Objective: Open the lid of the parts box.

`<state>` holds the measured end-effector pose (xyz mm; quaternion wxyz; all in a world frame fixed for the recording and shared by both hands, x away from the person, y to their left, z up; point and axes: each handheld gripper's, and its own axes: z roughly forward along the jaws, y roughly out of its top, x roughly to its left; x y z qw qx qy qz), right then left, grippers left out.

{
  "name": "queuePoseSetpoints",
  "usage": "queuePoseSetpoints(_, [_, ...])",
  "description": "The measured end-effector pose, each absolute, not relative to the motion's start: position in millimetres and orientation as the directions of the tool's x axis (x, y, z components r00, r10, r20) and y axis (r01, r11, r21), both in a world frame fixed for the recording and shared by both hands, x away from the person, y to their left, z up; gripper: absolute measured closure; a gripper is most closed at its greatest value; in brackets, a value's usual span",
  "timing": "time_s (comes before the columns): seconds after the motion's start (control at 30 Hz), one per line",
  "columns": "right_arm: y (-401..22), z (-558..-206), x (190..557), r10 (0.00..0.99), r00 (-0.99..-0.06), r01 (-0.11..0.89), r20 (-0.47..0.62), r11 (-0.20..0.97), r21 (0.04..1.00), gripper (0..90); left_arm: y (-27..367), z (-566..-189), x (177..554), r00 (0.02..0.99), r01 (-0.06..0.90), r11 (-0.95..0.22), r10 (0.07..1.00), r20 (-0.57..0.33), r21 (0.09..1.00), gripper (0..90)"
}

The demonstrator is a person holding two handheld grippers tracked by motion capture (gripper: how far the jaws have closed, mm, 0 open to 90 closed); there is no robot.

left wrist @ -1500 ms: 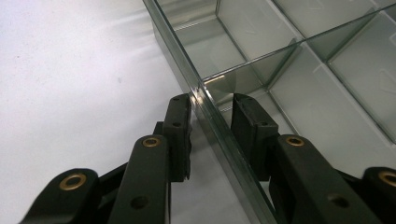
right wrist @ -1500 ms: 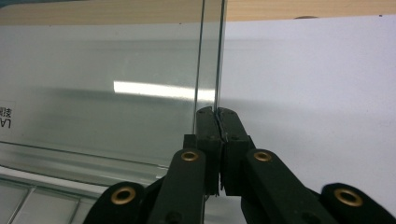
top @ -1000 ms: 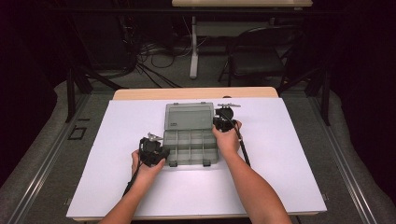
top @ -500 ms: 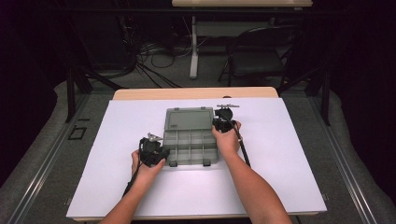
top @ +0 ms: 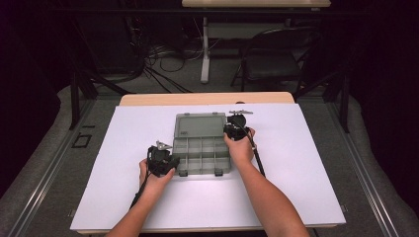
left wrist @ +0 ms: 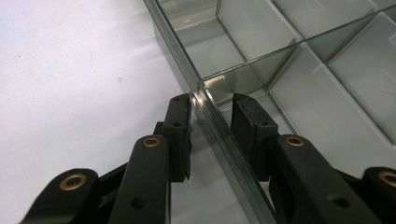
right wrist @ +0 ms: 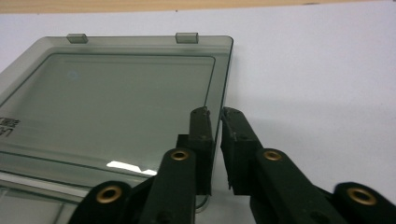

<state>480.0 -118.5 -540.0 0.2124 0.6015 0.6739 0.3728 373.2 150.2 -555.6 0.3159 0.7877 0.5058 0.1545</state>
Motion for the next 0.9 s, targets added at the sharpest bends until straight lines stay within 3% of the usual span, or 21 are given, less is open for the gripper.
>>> queuePoseSetpoints(0.03, [-118.3, -536.8, 478.6, 0.969, -0.19, 0.64, 0.16, -0.001, 0.769, 76.4, 150.3, -555.6, 373.1, 0.441, 0.699, -0.29, 0.894, -0.075, 0.654, 68.4])
queuePoseSetpoints(0.37, [-121.2, -516.0, 463.9, 0.96, -0.26, 0.562, 0.105, 0.063, 0.825, 56.5, 151.6, -555.3, 373.7, 0.437, 0.708, -0.271, 0.894, -0.102, 0.653, 66.0])
queuePoseSetpoints(0.77, [-132.1, -486.2, 419.0, 0.921, -0.387, 0.452, 0.042, 0.149, 0.879, 45.4, 168.0, -522.7, 362.0, 0.463, 0.672, -0.187, 0.861, -0.209, 0.717, 42.2])
queuePoseSetpoints(0.9, [-136.9, -480.4, 398.8, 0.905, -0.425, 0.413, 0.006, 0.188, 0.891, 39.0, 172.3, -507.0, 357.4, 0.538, 0.583, -0.212, 0.824, -0.177, 0.784, 40.2])
